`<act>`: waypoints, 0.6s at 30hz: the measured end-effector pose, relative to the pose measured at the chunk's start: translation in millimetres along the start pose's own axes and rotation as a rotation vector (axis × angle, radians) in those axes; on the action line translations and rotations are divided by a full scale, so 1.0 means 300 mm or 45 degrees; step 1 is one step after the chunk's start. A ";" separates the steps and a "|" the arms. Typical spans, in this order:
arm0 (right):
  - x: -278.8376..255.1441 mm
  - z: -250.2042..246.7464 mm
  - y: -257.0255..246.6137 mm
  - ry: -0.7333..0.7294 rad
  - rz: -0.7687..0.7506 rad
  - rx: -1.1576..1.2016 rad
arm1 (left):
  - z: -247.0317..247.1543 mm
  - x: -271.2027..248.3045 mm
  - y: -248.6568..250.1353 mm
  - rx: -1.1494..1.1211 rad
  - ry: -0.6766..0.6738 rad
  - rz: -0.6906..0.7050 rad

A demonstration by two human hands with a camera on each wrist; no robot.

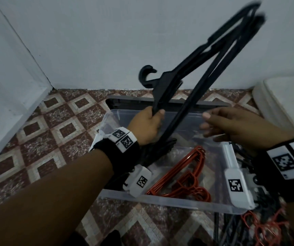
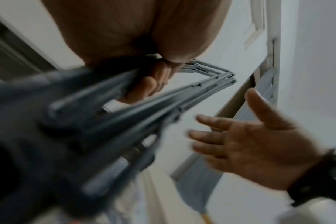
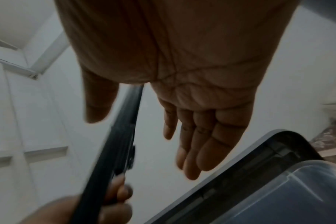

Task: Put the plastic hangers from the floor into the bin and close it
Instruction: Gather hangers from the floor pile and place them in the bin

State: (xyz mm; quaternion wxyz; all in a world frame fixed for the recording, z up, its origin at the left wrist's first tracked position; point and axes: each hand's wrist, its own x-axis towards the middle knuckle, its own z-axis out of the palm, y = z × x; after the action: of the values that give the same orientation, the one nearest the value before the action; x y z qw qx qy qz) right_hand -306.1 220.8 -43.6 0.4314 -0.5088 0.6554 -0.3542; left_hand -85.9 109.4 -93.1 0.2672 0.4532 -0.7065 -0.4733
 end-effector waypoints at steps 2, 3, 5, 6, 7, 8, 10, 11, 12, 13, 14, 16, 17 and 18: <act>0.000 0.030 -0.019 -0.125 -0.100 0.015 | 0.057 -0.052 0.059 -0.485 -0.204 -0.047; -0.001 0.044 -0.034 -0.182 -0.180 0.089 | 0.082 -0.076 0.082 -0.601 -0.276 -0.052; -0.008 0.068 -0.063 -0.228 -0.288 0.234 | 0.126 -0.117 0.110 -0.733 -0.413 -0.059; -0.014 0.080 -0.076 -0.216 -0.299 0.288 | 0.138 -0.134 0.118 -0.804 -0.482 -0.077; -0.019 0.089 -0.085 -0.200 -0.300 0.319 | 0.145 -0.148 0.126 -0.882 -0.537 -0.108; -0.025 0.096 -0.089 -0.190 -0.302 0.332 | 0.147 -0.155 0.129 -0.938 -0.577 -0.134; -0.034 0.106 -0.089 -0.192 -0.301 0.377 | 0.138 -0.158 0.135 -0.951 -0.623 -0.166; -0.037 0.109 -0.090 -0.199 -0.297 0.421 | 0.132 -0.158 0.137 -0.963 -0.678 -0.168; -0.037 0.110 -0.092 -0.206 -0.293 0.467 | 0.127 -0.158 0.138 -0.982 -0.730 -0.174; -0.034 0.111 -0.094 -0.212 -0.295 0.507 | 0.126 -0.156 0.134 -0.930 -0.743 -0.147; -0.030 0.116 -0.094 -0.213 -0.302 0.529 | 0.126 -0.160 0.135 -0.822 -0.680 -0.110; -0.016 0.122 -0.088 -0.158 -0.304 0.503 | 0.116 -0.158 0.137 -0.478 -0.473 -0.010; -0.007 0.116 -0.079 -0.089 -0.299 0.459 | 0.106 -0.154 0.141 -0.307 -0.423 0.027; 0.001 0.103 -0.064 0.011 -0.299 0.363 | 0.090 -0.148 0.142 -0.123 -0.439 0.050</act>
State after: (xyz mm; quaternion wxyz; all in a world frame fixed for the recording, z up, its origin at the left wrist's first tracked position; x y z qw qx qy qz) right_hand -270.5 215.3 -38.0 0.4519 -0.5139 0.5366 -0.4936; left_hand -104.5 166.5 -63.0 0.1729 0.3382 -0.7270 -0.5720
